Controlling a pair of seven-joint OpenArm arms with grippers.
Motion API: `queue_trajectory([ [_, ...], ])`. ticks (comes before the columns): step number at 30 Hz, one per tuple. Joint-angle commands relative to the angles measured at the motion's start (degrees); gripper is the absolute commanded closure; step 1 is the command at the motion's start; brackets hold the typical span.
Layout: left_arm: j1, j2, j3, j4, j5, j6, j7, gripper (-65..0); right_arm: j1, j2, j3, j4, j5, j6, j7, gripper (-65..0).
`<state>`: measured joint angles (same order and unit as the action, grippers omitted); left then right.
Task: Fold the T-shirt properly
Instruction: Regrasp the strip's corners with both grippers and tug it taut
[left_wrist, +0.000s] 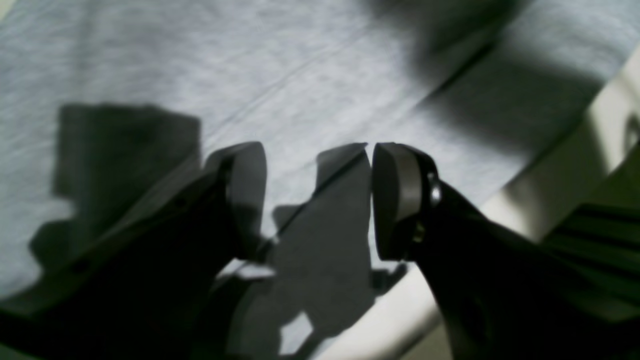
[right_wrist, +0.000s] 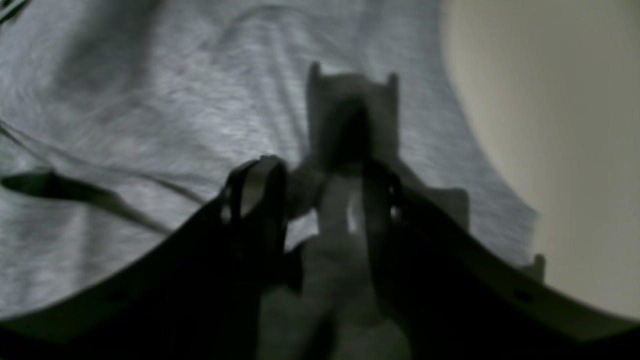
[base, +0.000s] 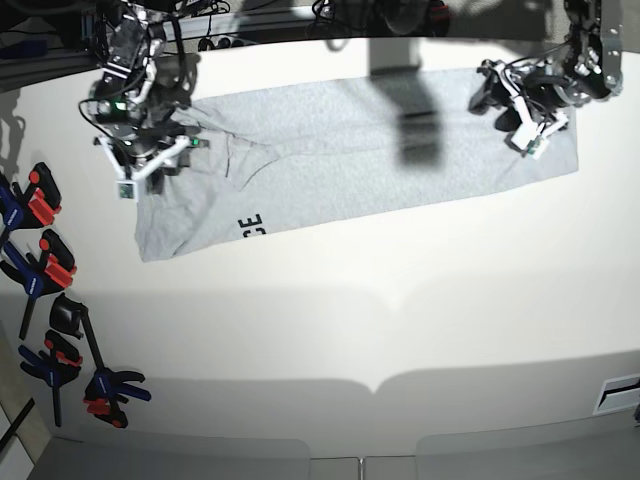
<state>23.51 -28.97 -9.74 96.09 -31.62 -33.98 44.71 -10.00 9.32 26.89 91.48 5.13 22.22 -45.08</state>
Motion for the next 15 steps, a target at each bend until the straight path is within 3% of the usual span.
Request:
queue_trajectory([
  [1, 0.0, -1.7, -0.4, 0.6, 1.0, 1.7, -1.3, -32.1, 0.5, 0.9, 1.6, 0.7, -0.7, -0.8, 0.5, -25.0],
  [7, -0.6, -2.8, -0.4, 0.6, 1.9, 2.7, -3.0, -32.1, 0.5, 2.4, 5.2, 0.7, 0.2, -0.8, 0.0, -25.0],
  [9, -0.8, -2.8, -0.4, 0.6, -0.1, 2.7, -3.0, -32.1, 0.5, 2.9, 5.2, 0.8, 3.1, -0.6, 0.3, -25.0],
  [15, -0.8, -2.8, -0.4, 0.6, -3.5, 2.7, -2.8, -32.1, 3.9, 3.0, 4.8, 1.0, 6.1, 2.8, 4.9, -25.0],
])
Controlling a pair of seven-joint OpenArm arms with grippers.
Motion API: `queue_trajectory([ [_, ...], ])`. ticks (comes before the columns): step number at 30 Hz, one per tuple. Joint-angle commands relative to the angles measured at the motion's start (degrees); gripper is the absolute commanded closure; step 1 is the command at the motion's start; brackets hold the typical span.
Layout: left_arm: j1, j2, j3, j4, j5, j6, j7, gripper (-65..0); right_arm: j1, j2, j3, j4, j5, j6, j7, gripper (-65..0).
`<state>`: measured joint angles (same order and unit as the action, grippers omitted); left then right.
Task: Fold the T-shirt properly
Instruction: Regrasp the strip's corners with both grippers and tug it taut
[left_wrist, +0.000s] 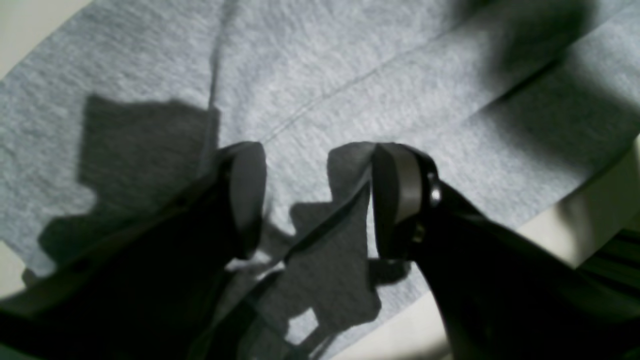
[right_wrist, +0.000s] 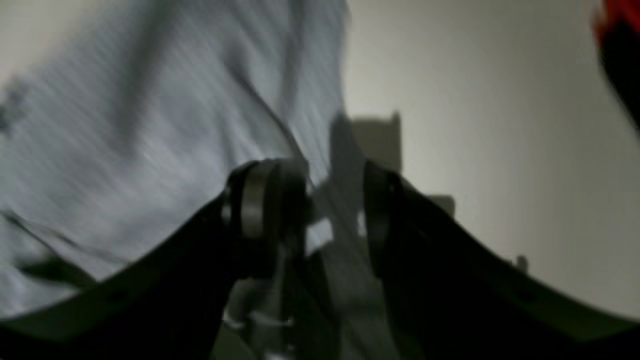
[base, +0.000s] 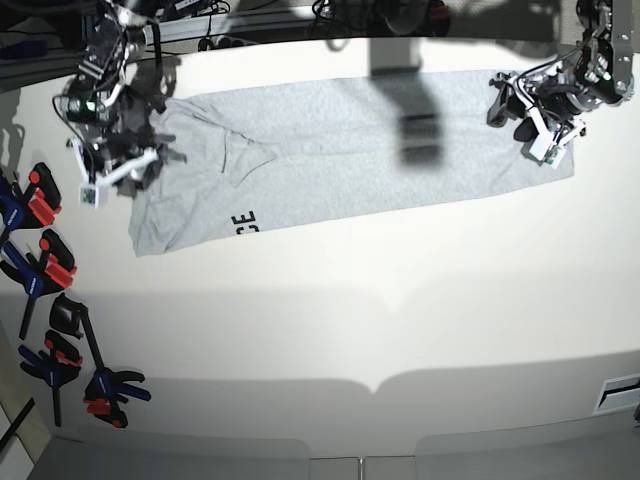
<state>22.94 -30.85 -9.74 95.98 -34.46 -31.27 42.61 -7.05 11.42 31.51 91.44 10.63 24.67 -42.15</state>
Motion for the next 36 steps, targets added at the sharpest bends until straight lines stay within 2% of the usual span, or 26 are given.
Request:
queue_trajectory([
  [1, -0.3, -0.9, -0.4, 0.7, -0.5, 0.0, -0.7, -32.0, 2.0, 0.9, -0.1, 1.0, 0.6, 1.1, 2.1, -25.0],
  [6, -0.2, -0.9, -0.4, 0.7, -0.5, 0.0, -0.7, -32.0, 5.7, 0.8, -4.6, 0.3, 0.5, 4.2, 3.8, -25.0],
  [11, -0.2, -0.9, -0.4, 0.7, 1.4, 0.0, -0.9, -32.1, 5.8, 0.8, -9.5, -5.2, -4.0, 4.4, 6.2, -25.0],
  [13, -0.2, -0.9, -0.4, 0.6, 4.6, 0.0, -2.8, -32.0, 5.8, 0.8, -9.9, -8.8, -6.4, 3.3, 6.3, -25.0],
  [16, -0.4, -0.9, -0.4, -2.1, 10.9, 0.0, -10.2, -32.0, 5.7, 0.9, -8.6, -12.9, -7.5, -0.7, 6.9, -25.0],
  [18, -1.6, -0.9, -0.4, -5.8, 13.5, 0.0, -12.6, -32.0, 5.8, 0.9, -6.6, -14.2, -7.5, -1.9, 8.0, -25.0],
  [22, -5.1, -1.1, -0.4, -13.9, 13.0, 0.0, -11.8, -32.0, 5.8, 1.0, -2.6, -14.3, -7.1, -1.9, 8.3, -25.0],
  [25, -6.9, -1.2, -0.4, -15.8, 11.1, 0.0, -10.0, -32.0, 5.7, 0.9, -1.7, -14.3, -6.8, -1.9, 8.0, -25.0],
  [29, -7.9, -1.9, -0.4, -13.7, 9.3, -0.3, -9.4, -32.1, 5.9, 0.9, -1.9, -14.3, -4.4, -1.9, 7.3, -25.0],
  [36, -9.5, -1.9, -0.4, -6.4, 9.3, -0.1, -4.8, -32.2, 6.6, 0.9, -1.9, -14.3, -0.8, -1.5, 6.7, -25.0],
])
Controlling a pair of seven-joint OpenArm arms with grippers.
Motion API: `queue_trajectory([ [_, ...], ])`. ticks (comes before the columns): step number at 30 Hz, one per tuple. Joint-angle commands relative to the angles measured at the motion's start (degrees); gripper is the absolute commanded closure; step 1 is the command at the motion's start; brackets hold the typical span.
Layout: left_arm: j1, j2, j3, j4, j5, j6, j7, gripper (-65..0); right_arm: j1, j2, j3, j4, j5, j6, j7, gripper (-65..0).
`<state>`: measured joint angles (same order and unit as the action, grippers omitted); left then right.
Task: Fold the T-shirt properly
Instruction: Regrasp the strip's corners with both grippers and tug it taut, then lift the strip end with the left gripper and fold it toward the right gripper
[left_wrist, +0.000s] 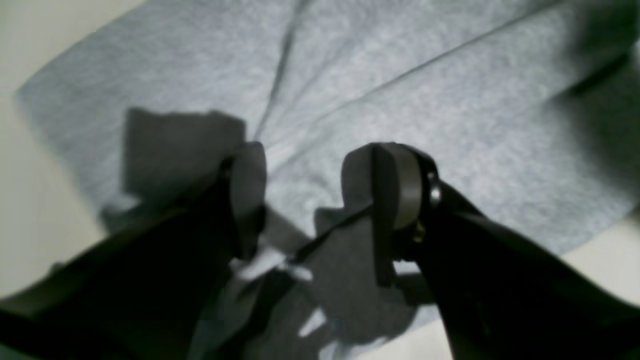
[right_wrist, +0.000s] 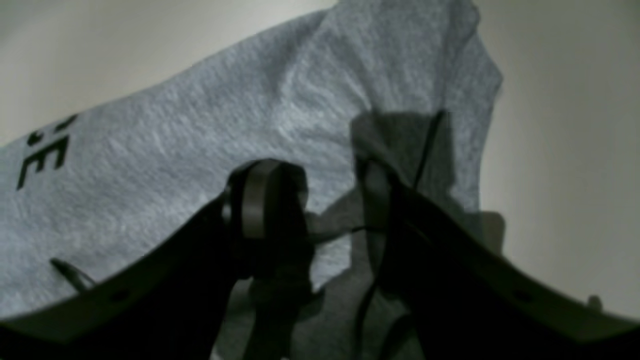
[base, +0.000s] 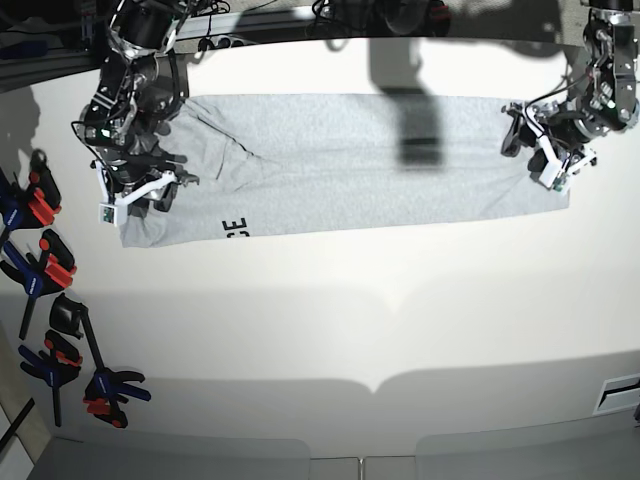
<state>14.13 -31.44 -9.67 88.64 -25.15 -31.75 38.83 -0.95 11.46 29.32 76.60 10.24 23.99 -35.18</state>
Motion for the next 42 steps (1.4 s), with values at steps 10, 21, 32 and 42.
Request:
queue_trajectory([
  [10, -4.0, -1.3, -0.5, 6.9, 0.2, 14.5, 9.7, -34.4, 1.0, 0.9, 0.2, 0.5, -0.4, -0.9, -0.4, -25.0],
  [21, -4.0, -1.3, -7.4, 2.6, -1.7, 16.2, 7.0, -36.6, 0.9, 0.9, 0.2, 8.3, -0.4, -0.8, -3.0, -25.0],
  [32, -5.0, -1.2, -17.3, -18.7, -35.1, -0.9, 14.5, -36.6, 0.9, 0.9, 0.2, 25.0, -0.3, -0.9, -9.7, -25.0],
  [42, -8.5, 2.9, -17.3, -31.8, -48.2, -8.3, 29.5, -36.6, 0.9, 0.9, 0.2, 30.6, 2.4, -0.8, -12.3, -25.0],
])
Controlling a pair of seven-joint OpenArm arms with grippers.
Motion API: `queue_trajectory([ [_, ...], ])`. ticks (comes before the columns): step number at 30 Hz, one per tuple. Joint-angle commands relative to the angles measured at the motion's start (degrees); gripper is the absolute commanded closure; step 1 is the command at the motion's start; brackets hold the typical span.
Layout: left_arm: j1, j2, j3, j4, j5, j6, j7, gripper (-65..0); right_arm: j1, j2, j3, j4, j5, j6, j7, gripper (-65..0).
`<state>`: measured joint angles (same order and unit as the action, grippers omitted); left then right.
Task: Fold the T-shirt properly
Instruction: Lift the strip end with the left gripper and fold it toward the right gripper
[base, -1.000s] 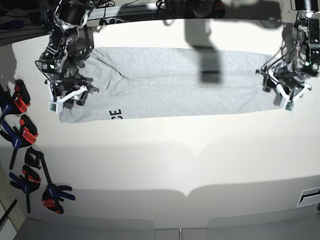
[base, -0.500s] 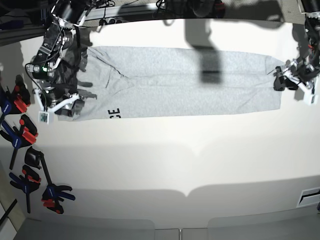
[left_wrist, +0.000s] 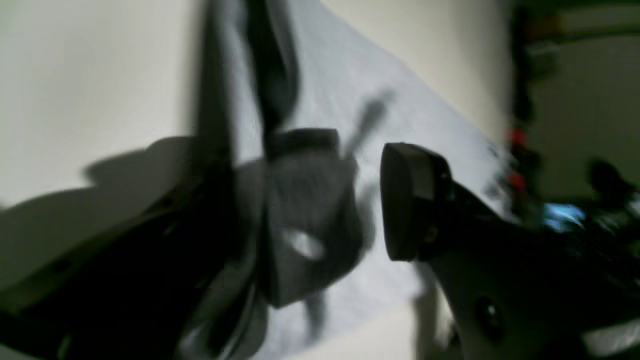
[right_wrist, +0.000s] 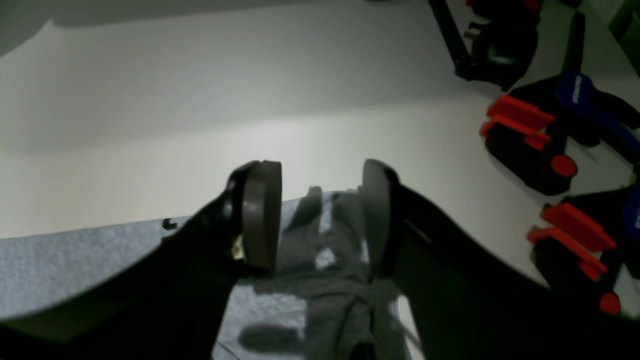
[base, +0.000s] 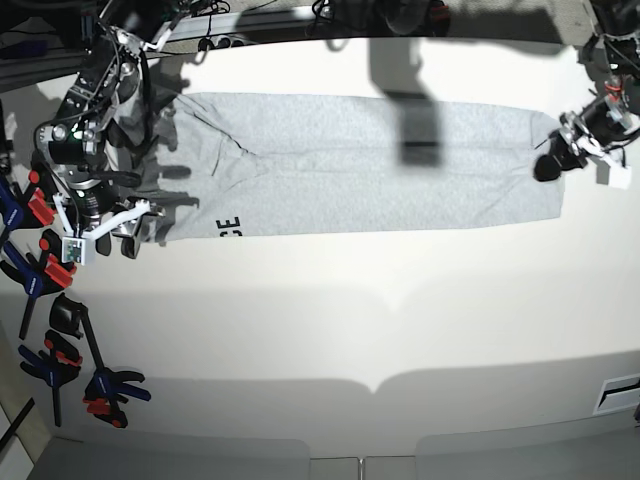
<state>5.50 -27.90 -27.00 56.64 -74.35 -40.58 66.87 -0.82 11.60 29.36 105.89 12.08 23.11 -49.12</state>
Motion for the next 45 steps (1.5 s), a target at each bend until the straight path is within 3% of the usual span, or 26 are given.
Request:
queue_trajectory([
  [1, 0.1, -0.2, 0.0, 0.2, -0.8, 0.6, 4.1, -36.6, 0.8, 0.8, 0.2, 1.3, 0.6, 0.0, 1.6, -25.0],
  [4, 0.1, 0.4, 0.0, 0.2, -3.2, 0.6, 5.6, -36.6, 0.8, 0.7, 0.2, 1.3, 0.6, 0.1, 1.5, -25.0],
  [12, 0.0, 0.0, 0.0, 0.2, -3.1, 0.6, -3.1, -36.2, 0.8, 0.8, 0.2, 1.3, 0.6, 0.1, 1.4, -25.0],
  [14, 0.0, -0.2, 0.0, 0.3, -3.1, 0.6, -1.6, -27.4, 0.8, 0.8, 0.2, 1.3, 0.6, 0.1, 1.4, -25.0],
  [16, 0.0, -1.0, 0.0, 0.3, -3.1, 0.6, -0.7, -5.1, 0.8, 0.8, 0.2, 1.3, 0.6, 0.1, 1.4, -25.0],
  [17, 0.0, -1.8, 0.0, 0.3, -3.2, 0.6, -1.3, 0.0, 0.8, 0.8, 0.2, 1.3, 0.6, 0.1, 1.4, -25.0],
  [21, -0.2, -6.2, -0.7, 0.3, -2.1, 0.6, -5.7, 0.0, 0.8, 0.8, 0.2, 1.3, 0.5, 0.1, 1.0, -25.0],
  [24, -1.4, -7.9, -4.3, 0.3, 3.0, 0.6, -5.4, 0.0, 0.8, 0.8, 0.2, 1.3, 0.6, 0.1, 0.4, -25.0],
  [30, -1.7, -8.6, -8.3, 3.8, 3.1, 0.6, -2.0, 0.0, 0.8, 0.7, 0.2, 1.3, 0.6, 0.1, 0.4, -25.0],
  [34, -1.7, -8.0, -8.2, 11.3, 13.2, 0.6, -3.9, 0.0, 0.8, 0.7, 0.2, 1.3, 0.6, 0.1, 0.2, -25.0],
  [36, -1.5, -7.0, -8.2, 16.6, 20.7, 3.6, -7.0, 0.0, 0.8, 0.7, 0.2, 1.3, 0.6, 0.1, 0.1, -25.0],
  [41, -1.4, -0.9, -6.1, 31.4, 35.7, 9.4, -8.2, 0.0, 0.8, 0.7, 0.2, 1.3, 0.6, 0.1, 0.0, -25.0],
  [45, -1.2, 4.2, 0.8, 40.4, 46.2, 12.9, -8.2, 0.0, 0.8, 0.7, 0.2, 1.3, 0.6, 0.1, 0.0, -25.0],
])
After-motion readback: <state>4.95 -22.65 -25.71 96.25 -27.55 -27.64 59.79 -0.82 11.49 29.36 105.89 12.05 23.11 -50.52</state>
